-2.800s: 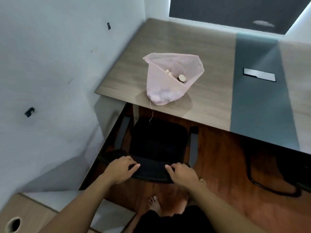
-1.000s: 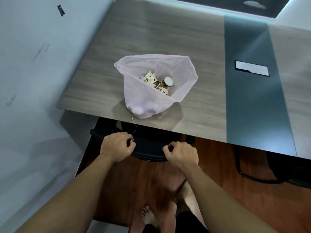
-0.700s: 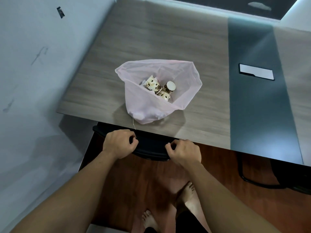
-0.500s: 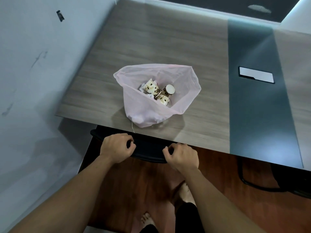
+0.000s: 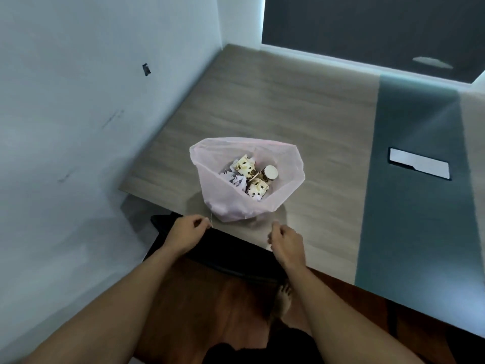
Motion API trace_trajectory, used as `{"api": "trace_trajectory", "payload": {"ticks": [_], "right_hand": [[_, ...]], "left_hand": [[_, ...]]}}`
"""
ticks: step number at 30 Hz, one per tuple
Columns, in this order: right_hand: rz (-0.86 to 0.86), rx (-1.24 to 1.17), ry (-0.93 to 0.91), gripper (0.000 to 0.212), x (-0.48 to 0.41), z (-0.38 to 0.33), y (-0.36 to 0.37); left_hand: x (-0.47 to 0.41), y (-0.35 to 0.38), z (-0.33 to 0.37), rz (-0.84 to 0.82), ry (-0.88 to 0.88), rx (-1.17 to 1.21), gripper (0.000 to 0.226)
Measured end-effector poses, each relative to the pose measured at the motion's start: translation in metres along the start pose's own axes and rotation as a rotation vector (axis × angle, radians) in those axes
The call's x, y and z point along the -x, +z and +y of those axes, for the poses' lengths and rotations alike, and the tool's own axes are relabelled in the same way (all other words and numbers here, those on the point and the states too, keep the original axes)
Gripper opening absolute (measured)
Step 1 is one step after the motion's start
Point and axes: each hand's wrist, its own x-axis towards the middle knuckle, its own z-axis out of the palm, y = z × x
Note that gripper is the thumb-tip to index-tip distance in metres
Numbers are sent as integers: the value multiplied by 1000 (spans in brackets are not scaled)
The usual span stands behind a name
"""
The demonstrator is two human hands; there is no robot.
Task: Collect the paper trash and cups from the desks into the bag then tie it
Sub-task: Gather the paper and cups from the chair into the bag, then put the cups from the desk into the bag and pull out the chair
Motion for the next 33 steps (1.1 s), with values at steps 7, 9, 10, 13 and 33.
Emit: {"api": "trace_trajectory", "payload": {"ticks": [7,9,10,13,33], "right_hand": [[264,-304,-234,56,-92,-82,-107],[249,-234,-316,59,-113,-107,-114],[212,-162,-343,63,-122,-118,-116],[67,23,-360,63,-144,-138,-116],[-403,-736,-219,26,-21,-179,-138]], "left_hand": [[-33,-29,105,421,-291,688,70],[-43,-29,126,323,-337,684,80],[-48,-26,136,272,-365,664,79],[-60,-15,151,220,-451,599,47],[127,-37,159,701,-293,1431,42]]}}
